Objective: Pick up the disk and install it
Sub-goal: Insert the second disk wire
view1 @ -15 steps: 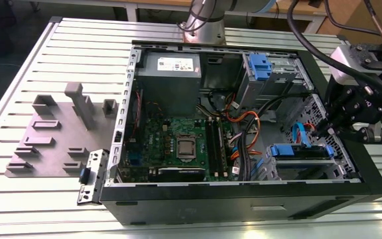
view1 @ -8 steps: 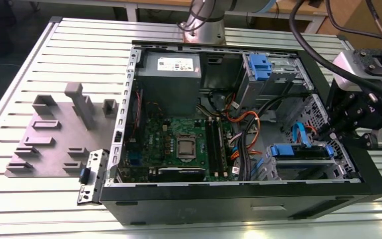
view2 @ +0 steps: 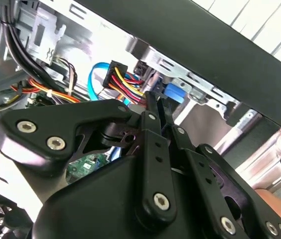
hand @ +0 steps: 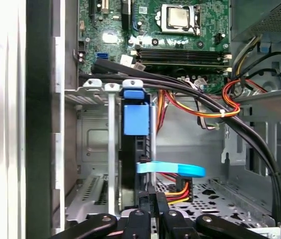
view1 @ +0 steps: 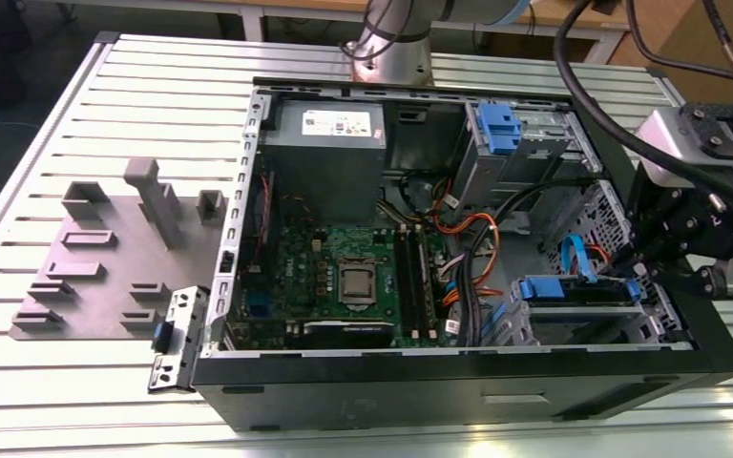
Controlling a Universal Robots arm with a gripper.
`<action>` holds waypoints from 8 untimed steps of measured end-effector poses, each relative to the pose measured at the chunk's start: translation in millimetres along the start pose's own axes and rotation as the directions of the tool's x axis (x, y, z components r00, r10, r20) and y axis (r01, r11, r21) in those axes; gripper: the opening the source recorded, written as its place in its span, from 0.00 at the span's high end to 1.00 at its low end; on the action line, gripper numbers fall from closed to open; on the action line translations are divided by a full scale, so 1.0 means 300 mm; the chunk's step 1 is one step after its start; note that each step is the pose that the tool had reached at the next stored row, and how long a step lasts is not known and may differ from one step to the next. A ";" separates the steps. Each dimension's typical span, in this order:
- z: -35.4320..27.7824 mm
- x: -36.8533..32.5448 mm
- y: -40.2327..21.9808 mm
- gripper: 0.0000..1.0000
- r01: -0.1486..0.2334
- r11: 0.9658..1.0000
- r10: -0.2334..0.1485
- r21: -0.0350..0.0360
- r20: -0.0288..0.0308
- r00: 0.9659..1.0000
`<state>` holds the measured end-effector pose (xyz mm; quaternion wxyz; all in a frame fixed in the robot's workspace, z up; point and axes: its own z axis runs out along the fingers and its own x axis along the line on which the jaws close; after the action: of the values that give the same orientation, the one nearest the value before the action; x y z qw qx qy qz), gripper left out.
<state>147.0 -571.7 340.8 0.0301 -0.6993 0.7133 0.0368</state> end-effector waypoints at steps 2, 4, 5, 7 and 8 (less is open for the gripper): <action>-0.001 0.009 0.000 0.84 0.000 1.000 0.000 0.000 0.000 1.000; -0.001 0.016 0.000 0.84 0.000 1.000 0.000 0.000 0.000 1.000; -0.001 0.018 0.002 0.84 0.000 1.000 0.000 0.001 0.000 1.000; 0.001 0.018 0.006 0.84 0.000 1.000 0.000 0.002 0.000 1.000; 0.003 0.019 0.007 0.84 0.000 1.000 0.000 0.002 0.000 1.000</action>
<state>144.7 -577.2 339.5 0.0308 -0.6992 0.7133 0.0362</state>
